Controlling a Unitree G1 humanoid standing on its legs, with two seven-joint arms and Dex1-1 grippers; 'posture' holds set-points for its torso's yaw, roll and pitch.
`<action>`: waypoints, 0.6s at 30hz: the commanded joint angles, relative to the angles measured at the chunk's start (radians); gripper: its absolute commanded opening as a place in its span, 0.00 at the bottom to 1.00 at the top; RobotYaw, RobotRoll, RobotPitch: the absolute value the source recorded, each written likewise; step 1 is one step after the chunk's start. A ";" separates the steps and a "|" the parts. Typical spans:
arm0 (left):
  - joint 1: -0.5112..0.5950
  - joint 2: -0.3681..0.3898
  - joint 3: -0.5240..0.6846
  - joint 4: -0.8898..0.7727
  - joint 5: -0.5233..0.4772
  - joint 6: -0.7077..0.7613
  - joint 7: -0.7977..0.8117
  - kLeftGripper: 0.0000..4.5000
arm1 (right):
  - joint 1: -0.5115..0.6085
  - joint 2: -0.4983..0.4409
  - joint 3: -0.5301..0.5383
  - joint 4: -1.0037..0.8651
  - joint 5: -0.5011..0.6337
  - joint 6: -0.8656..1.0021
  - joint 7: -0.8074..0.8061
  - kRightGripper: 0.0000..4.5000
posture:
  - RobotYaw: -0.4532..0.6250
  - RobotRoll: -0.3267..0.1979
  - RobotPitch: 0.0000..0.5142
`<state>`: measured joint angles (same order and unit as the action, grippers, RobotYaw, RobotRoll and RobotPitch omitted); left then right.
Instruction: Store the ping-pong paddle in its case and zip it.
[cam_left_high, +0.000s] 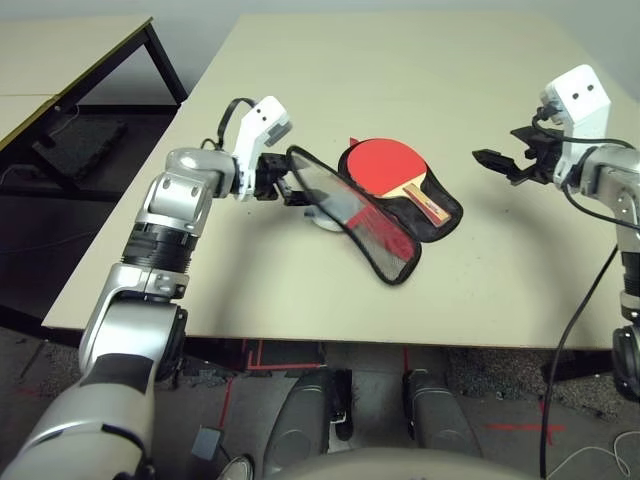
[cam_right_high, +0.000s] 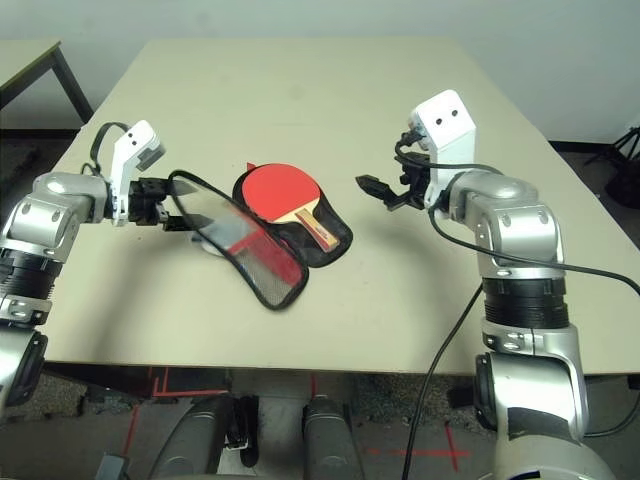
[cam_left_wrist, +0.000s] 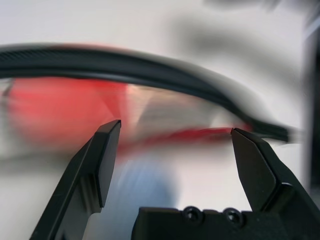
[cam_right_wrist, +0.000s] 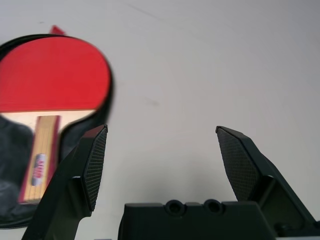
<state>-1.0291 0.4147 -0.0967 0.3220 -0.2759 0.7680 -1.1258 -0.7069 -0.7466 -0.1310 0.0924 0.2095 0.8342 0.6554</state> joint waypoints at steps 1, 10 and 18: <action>-0.051 -0.065 0.012 0.132 0.020 -0.077 0.094 1.00 | -0.005 0.008 -0.034 0.032 0.012 0.022 -0.038 0.99 | 0.37 0.62 0.23; -0.054 -0.095 -0.002 0.292 0.086 -0.309 0.151 1.00 | -0.007 0.108 -0.148 -0.004 0.153 0.383 -0.109 0.99 | 0.35 0.62 0.24; 0.076 0.031 -0.041 0.228 0.127 -0.377 0.064 1.00 | -0.056 0.278 -0.332 0.105 0.232 0.737 -0.175 0.99 | 0.36 0.62 0.23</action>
<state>-0.9727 0.4342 -0.1208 0.5666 -0.1614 0.4116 -1.0411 -0.7437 -0.4790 -0.4186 0.1742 0.4327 1.5373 0.5057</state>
